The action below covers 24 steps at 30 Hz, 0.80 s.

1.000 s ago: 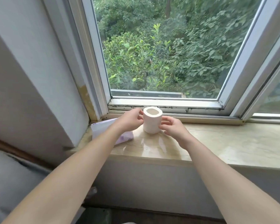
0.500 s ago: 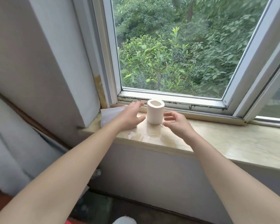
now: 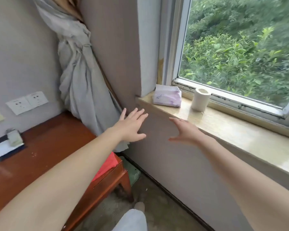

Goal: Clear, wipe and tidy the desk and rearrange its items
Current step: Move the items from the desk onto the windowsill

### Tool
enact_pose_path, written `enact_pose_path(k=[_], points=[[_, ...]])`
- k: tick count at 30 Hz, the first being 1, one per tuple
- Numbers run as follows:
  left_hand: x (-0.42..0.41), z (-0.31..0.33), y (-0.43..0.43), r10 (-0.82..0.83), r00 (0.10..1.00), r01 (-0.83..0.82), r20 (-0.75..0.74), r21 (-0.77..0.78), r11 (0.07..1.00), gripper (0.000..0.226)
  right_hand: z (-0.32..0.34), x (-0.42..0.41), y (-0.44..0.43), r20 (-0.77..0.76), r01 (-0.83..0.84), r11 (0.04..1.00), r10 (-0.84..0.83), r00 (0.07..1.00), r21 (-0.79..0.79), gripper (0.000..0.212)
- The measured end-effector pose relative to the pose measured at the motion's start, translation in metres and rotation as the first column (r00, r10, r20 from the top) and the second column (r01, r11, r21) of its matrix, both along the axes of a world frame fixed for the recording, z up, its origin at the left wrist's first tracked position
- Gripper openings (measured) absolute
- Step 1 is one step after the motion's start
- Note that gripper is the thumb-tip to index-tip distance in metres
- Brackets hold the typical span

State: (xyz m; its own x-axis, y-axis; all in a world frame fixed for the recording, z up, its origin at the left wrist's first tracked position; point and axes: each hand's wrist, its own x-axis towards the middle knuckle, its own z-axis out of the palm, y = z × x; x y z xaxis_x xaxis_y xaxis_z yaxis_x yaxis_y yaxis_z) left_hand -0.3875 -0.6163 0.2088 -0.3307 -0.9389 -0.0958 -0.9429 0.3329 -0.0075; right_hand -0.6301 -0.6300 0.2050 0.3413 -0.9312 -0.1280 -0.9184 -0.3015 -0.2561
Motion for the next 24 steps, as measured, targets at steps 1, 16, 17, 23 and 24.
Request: enact_pose_path(k=[1, 16, 17, 23, 24], points=[[0.014, -0.001, 0.012, 0.048, 0.999, -0.048, -0.001, 0.011, 0.999, 0.086, -0.001, 0.014, 0.004, 0.028, -0.026, 1.000, 0.026, 0.999, 0.006, 0.092], [0.246, -0.013, 0.134, 0.633, 0.769, -0.624, -0.088, 0.112, 0.774, 0.085, -0.017, 0.279, 0.005, 0.042, -0.491, 0.869, 0.489, 0.871, 0.068, 0.085], [0.266, -0.015, 0.139, 0.658, 0.749, -0.648, -0.083, 0.119, 0.753, 0.084, -0.020, 0.302, 0.004, 0.041, -0.511, 0.856, 0.510, 0.859, 0.074, 0.084], [0.382, -0.030, 0.156, 0.766, 0.637, -0.753, -0.086, 0.145, 0.642, 0.083, -0.039, 0.431, -0.002, 0.061, -0.598, 0.792, 0.596, 0.801, 0.119, 0.081], [0.398, -0.033, 0.158, 0.782, 0.617, -0.766, -0.090, 0.157, 0.623, 0.082, -0.041, 0.450, -0.002, 0.057, -0.605, 0.785, 0.603, 0.796, 0.134, 0.080]])
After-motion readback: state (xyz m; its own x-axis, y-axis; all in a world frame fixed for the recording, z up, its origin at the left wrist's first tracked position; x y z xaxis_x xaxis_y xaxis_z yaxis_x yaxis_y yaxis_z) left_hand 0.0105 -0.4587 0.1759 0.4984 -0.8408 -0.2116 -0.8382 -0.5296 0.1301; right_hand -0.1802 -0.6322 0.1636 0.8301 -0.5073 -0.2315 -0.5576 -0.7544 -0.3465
